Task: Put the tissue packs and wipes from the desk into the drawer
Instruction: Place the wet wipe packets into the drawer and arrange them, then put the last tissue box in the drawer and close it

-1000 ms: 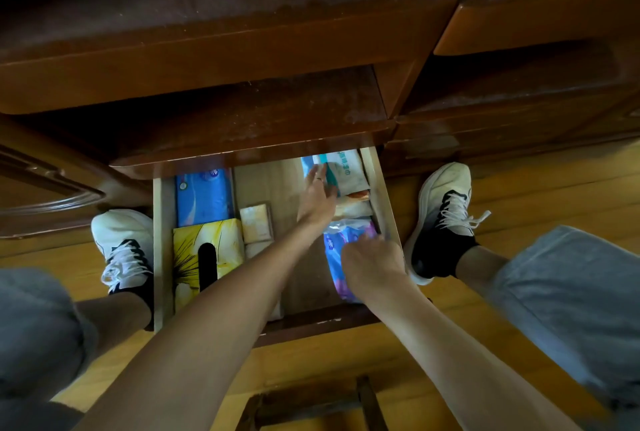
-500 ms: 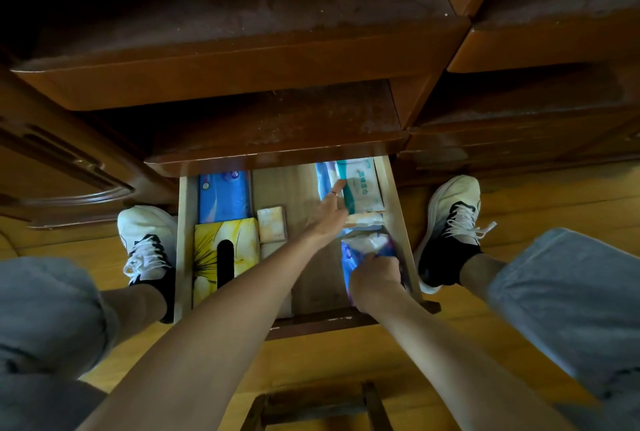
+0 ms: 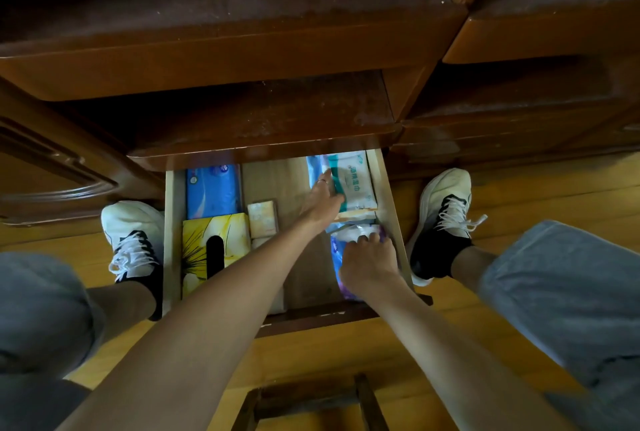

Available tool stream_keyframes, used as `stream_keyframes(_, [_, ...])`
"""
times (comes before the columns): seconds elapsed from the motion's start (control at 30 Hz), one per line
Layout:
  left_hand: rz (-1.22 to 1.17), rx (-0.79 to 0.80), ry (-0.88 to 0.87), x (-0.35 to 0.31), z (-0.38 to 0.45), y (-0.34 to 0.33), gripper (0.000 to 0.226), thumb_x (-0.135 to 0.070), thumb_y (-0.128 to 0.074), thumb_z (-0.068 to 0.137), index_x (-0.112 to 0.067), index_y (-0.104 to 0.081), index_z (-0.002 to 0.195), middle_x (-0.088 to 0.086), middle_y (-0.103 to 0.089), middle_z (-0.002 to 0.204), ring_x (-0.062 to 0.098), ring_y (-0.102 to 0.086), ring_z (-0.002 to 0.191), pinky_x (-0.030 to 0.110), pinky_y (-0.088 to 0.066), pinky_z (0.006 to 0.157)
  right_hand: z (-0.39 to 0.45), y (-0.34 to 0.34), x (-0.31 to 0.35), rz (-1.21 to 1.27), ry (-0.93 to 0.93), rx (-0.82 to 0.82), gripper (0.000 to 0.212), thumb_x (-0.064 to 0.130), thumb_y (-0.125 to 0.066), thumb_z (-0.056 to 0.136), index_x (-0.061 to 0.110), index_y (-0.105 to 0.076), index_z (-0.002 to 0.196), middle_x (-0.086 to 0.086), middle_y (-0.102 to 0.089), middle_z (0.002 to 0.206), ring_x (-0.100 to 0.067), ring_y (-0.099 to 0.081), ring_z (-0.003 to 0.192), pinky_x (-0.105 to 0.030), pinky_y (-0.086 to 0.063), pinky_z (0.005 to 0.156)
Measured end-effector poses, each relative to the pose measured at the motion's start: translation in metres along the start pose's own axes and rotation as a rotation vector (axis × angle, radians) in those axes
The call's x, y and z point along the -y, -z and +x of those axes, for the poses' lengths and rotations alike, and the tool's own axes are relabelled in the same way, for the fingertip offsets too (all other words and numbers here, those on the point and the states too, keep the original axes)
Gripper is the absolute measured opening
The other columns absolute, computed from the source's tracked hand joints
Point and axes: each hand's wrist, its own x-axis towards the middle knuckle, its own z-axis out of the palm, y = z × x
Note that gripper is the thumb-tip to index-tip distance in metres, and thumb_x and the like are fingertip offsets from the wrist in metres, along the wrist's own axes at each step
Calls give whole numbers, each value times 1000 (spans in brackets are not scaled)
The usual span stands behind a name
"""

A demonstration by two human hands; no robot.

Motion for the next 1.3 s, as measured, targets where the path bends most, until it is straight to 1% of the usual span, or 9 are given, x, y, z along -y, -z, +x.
stream_keyframes(0.17, [214,-87,-72,-4,-20,15,48,-14,-55,98,-23,-46,144,-2,-39,150,10,-50,119,19,-48,87,-11,15,-1,-37,-21,-78,48,37,-46,102,11,-52,142,-13,-51,147,-33,-41,137,-44,-37,110])
stream_keyframes(0.3, [362,-77,-113,-14,-58,39,37,-15,-54,99,-17,-55,136,3,-48,143,18,-59,119,10,-52,74,-33,36,8,-40,-46,-273,51,36,-52,102,7,-49,144,-15,-56,140,-34,-46,131,-43,-43,104])
stream_keyframes(0.4, [521,-89,-163,-43,-96,69,32,-22,-52,99,-25,-63,128,2,-67,126,20,-66,110,32,-56,88,-55,61,2,6,-31,-352,47,39,-50,102,10,-53,139,-11,-60,133,-29,-52,123,-38,-46,95])
stream_keyframes(0.5, [680,-177,-250,-94,-137,107,31,-26,-51,99,-28,-67,125,-3,-69,125,20,-66,110,32,-53,90,-82,105,-23,167,-5,-438,38,41,-53,98,17,-59,127,-7,-64,126,-27,-57,119,-38,-46,86])
stream_keyframes(0.67, [1012,-487,-618,-192,-218,161,26,-33,-49,101,-36,-66,120,-11,-70,118,13,-68,102,31,-56,80,-146,193,-77,329,91,-978,10,36,-63,92,28,-57,94,10,-65,88,-15,-64,85,-29,-41,59])
stream_keyframes(0.8, [969,-755,-971,-271,-263,196,24,-27,-56,96,-30,-70,116,-9,-74,110,11,-70,97,27,-55,70,-176,279,-116,356,160,-1393,16,26,-61,88,25,-61,104,8,-65,104,-16,-58,99,-30,-48,73])
stream_keyframes(0.97, [950,-822,-1009,-353,-251,217,23,-23,-54,96,-27,-72,110,-9,-70,106,15,-64,100,29,-53,67,-168,343,-152,308,60,-1236,43,46,-43,103,23,-56,137,1,-58,140,-23,-51,130,-40,-41,106])
stream_keyframes(1.2, [1045,-646,-897,-456,-161,199,26,-30,-51,91,-33,-68,109,-6,-64,112,19,-58,109,36,-49,80,-144,377,-187,303,47,-1415,39,50,-38,98,28,-61,75,10,-63,73,-13,-61,76,-30,-42,58])
stream_keyframes(1.3, [1076,-488,-802,-495,-119,187,30,-33,-53,90,-34,-66,117,-3,-61,121,22,-58,112,38,-50,86,-135,397,-216,657,146,-1248,43,51,-42,94,27,-64,66,10,-67,63,-5,-63,63,-32,-52,65])
